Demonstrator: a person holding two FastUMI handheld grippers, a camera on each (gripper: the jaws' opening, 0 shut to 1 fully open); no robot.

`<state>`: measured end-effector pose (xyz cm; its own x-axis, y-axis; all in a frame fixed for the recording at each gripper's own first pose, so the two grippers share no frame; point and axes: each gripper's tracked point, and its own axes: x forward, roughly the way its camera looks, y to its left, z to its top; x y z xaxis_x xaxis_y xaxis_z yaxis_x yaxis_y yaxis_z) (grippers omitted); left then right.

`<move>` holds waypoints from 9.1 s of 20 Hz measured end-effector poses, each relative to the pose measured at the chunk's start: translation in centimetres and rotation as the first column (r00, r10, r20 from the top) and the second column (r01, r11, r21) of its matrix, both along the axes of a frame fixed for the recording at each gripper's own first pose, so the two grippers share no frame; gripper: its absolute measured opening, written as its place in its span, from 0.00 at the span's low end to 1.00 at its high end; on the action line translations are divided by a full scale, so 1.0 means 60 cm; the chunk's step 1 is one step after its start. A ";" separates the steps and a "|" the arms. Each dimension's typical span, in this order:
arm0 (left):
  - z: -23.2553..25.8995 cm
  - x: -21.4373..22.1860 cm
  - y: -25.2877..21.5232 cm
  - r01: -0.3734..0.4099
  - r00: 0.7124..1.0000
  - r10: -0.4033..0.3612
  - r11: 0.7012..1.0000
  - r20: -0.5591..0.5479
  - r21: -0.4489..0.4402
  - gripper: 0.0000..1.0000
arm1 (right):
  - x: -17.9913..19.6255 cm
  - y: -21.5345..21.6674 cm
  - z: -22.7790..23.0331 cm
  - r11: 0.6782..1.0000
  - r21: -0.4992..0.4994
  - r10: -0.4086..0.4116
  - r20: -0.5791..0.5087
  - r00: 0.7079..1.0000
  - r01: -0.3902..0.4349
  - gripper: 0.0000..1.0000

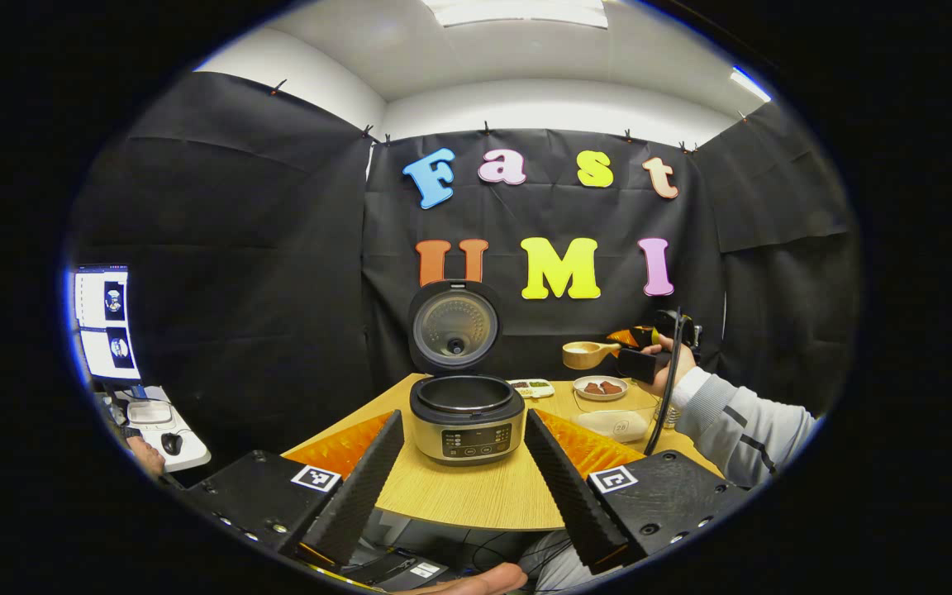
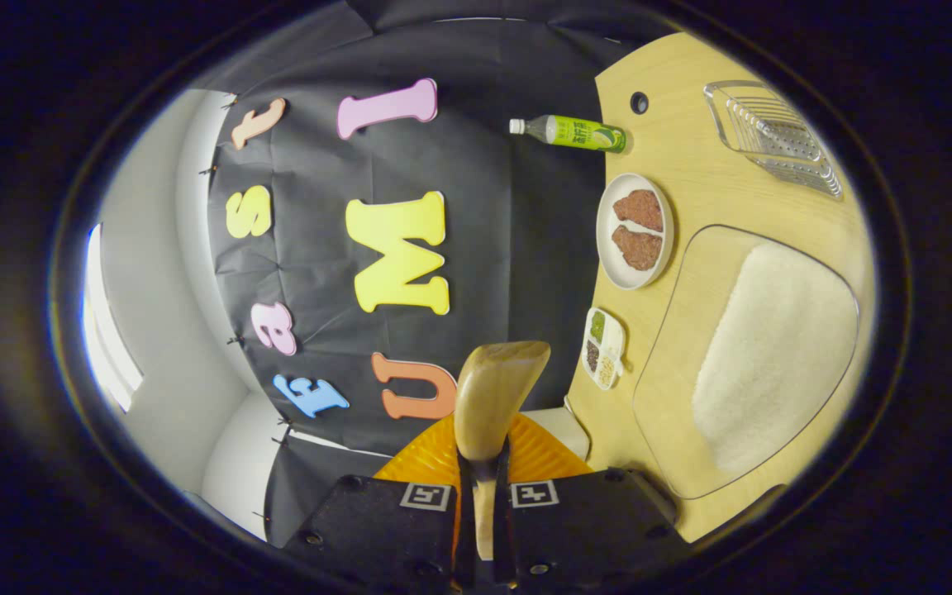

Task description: Close the left gripper, press the button to open the rice cooker; take a wooden spoon from the chopstick holder with the right hand, scoop a spoonful of rice and pour it into the rice cooker, then put the wooden spoon back into the chopstick holder.

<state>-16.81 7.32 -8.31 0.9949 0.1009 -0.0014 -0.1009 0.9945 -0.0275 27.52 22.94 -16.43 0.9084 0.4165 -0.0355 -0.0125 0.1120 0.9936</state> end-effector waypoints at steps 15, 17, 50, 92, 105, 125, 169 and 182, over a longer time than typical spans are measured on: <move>0.027 -0.043 0.044 -0.036 0.997 0.035 0.999 0.074 0.012 0.93 | -0.010 0.271 0.041 0.870 -0.492 0.111 0.122 0.986 -0.037 0.13; 0.025 -0.043 0.056 -0.047 0.997 0.047 0.999 0.068 -0.006 0.93 | -0.012 0.286 0.036 0.837 -0.545 0.116 0.117 0.986 -0.034 0.13; -0.012 -0.037 0.064 -0.046 0.998 0.045 0.999 0.044 0.009 0.95 | -0.089 0.435 -0.013 -0.033 -0.947 0.490 0.262 0.831 0.319 0.14; 0.021 0.022 -0.096 0.047 0.997 -0.048 0.999 0.063 0.028 0.96 | -0.016 -0.394 0.061 -0.033 -0.959 0.034 0.281 0.959 0.282 0.18; 0.010 0.064 -0.132 0.071 0.997 -0.072 0.997 0.024 0.037 0.96 | 0.024 -0.433 -0.020 0.093 -0.965 -0.024 0.243 0.970 0.245 0.80; 0.065 0.252 -0.103 0.045 0.998 -0.047 0.996 0.028 0.070 0.96 | -0.225 -0.389 0.133 0.143 -0.932 -0.047 0.328 0.943 0.332 0.99; 0.251 0.827 0.166 -0.212 0.969 0.214 0.977 0.122 -0.029 0.96 | -0.324 -0.367 0.085 0.087 -0.932 0.122 0.361 0.925 0.352 1.00; 0.188 0.788 0.170 -0.200 0.979 0.197 0.978 -0.058 -0.061 1.00 | -0.466 -0.336 0.125 0.045 -0.921 0.130 0.390 0.912 0.387 1.00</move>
<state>30.49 17.54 2.96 0.9534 0.2944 -0.0655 -0.2992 0.9507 -0.0819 -0.47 2.79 -8.94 0.9944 0.1015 -0.0293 -0.1043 0.9876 -0.1175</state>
